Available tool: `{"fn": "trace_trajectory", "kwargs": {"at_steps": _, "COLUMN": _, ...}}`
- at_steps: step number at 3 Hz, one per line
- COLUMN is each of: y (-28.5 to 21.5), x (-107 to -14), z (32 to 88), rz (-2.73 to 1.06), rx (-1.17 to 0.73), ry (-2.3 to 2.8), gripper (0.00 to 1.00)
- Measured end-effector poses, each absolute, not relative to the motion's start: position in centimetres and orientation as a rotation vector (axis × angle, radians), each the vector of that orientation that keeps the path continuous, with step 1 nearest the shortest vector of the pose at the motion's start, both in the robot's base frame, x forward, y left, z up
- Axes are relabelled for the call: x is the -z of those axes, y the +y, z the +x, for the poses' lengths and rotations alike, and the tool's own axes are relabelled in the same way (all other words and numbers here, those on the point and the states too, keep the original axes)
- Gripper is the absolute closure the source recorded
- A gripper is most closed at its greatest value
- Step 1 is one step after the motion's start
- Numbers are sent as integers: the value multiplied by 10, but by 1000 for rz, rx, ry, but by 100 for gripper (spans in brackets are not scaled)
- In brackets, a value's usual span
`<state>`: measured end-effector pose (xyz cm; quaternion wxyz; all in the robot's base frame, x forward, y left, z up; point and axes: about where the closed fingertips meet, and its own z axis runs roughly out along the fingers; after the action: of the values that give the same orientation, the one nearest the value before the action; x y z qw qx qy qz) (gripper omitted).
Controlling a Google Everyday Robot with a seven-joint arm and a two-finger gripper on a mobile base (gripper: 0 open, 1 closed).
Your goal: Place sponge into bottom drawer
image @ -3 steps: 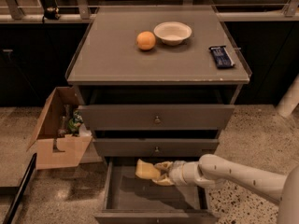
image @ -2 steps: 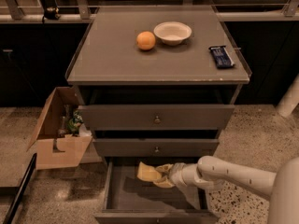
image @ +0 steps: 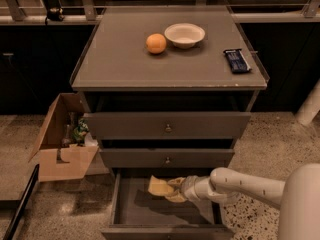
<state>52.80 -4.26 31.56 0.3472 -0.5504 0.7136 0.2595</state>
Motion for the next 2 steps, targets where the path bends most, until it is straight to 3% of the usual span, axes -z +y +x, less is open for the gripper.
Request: {"fn": "trace_trajectory", "kwargs": {"at_steps": 2, "y": -49, "x": -252, "z": 535, "rz": -1373, "rx": -681, "ry": 1912, "gripper": 100}}
